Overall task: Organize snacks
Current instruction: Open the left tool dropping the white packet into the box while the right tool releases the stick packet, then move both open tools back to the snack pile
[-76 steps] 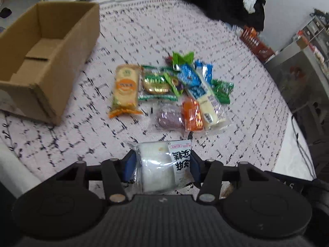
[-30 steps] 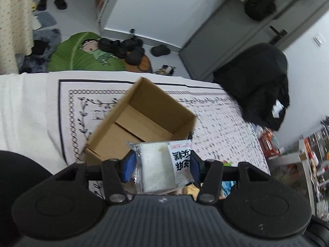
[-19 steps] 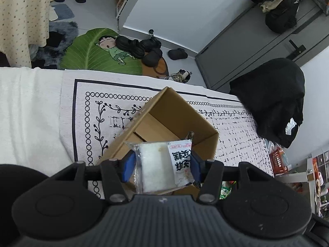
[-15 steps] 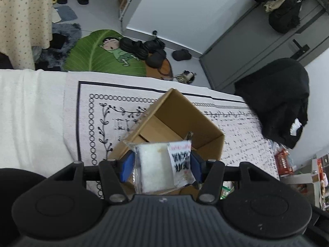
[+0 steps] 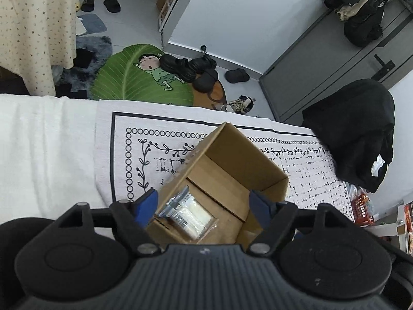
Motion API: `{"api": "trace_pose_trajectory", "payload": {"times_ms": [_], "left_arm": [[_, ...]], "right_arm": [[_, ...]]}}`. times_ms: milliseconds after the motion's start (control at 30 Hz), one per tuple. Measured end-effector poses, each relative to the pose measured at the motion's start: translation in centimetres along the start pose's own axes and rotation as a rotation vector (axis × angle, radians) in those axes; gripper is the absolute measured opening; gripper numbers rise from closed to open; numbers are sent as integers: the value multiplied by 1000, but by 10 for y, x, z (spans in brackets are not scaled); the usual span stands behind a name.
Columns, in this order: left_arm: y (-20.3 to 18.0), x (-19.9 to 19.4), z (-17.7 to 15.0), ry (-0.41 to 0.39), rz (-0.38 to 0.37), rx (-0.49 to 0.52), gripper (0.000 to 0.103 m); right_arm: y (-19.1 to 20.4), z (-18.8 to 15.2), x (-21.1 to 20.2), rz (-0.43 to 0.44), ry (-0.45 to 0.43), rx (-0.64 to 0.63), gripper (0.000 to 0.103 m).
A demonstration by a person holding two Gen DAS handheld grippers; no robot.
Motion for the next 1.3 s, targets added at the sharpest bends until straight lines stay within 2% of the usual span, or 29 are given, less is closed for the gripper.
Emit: {"api": "trace_pose_trajectory", "payload": {"times_ms": [67, 267, 433, 500, 700, 1000, 1300], "left_arm": [[-1, -3, 0, -7, 5, -1, 78], [-12, -9, -7, -20, 4, 22, 86], [-27, -13, -16, -19, -22, 58, 102], [-34, -14, -21, -16, -39, 78, 103], [-56, -15, -38, 11, -50, 160, 103], [-79, -15, -61, 63, -84, 254, 103], [-96, -12, -89, 136, -102, 326, 103]], "right_arm": [[-4, 0, -6, -11, -17, 0, 51], [-28, 0, -30, -53, -73, -1, 63], [-52, -4, -47, -94, -93, -16, 72], [-61, -5, -55, -108, -107, -21, 82], [-83, -8, -75, -141, -151, -39, 95], [-120, -13, -95, -199, -180, -18, 103], [-161, -19, -103, -230, -179, 29, 103]]}}
Point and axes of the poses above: each gripper's, at about its wrist camera, not at the fingertips, and x roughly the way its jaws point, y to its left, z to its top, the point moved 1 cm from there along x, roughly the way its jaws point, and after that the axes turned 14 degrees about -z, right-handed, at the moved point
